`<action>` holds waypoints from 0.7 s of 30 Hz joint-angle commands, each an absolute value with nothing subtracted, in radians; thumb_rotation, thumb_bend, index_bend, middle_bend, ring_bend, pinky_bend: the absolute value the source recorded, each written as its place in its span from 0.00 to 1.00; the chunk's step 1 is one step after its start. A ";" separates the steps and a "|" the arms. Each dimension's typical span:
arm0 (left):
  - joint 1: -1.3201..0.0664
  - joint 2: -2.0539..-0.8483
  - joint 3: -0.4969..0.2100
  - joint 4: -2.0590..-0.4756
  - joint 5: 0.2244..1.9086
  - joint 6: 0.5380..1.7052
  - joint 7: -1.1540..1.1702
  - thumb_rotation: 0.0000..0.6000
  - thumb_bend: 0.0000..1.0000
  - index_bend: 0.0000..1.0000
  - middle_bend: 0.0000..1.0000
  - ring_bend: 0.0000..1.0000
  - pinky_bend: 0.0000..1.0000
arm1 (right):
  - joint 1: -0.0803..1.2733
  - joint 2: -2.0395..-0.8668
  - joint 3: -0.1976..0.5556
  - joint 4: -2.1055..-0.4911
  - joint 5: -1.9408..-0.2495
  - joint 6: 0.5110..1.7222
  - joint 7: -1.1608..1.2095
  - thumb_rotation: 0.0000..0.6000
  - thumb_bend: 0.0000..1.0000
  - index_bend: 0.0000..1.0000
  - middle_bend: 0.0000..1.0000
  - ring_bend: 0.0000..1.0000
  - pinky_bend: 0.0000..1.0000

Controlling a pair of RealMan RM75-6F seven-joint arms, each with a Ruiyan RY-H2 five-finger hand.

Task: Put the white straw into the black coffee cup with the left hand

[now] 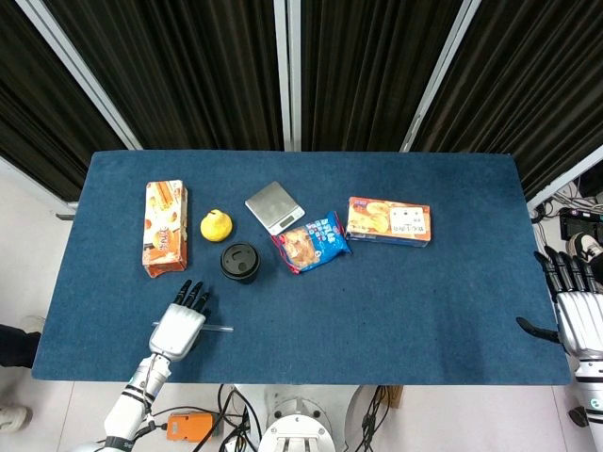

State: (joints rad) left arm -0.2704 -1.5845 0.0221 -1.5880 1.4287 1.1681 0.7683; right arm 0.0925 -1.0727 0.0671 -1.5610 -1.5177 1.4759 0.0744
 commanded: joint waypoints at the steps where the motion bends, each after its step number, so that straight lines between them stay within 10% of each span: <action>1: -0.273 -1.587 0.025 -1.583 1.422 1.167 0.760 1.00 0.29 0.51 0.17 0.00 0.00 | 0.093 -1.073 0.067 -1.561 -1.516 1.474 0.073 1.00 0.19 0.00 0.07 0.00 0.03; 21: -0.248 -1.336 -0.133 -1.814 1.419 1.330 0.077 1.00 0.32 0.59 0.18 0.00 0.00 | 0.113 -1.107 0.032 -1.537 -1.522 1.395 0.063 1.00 0.20 0.00 0.07 0.00 0.03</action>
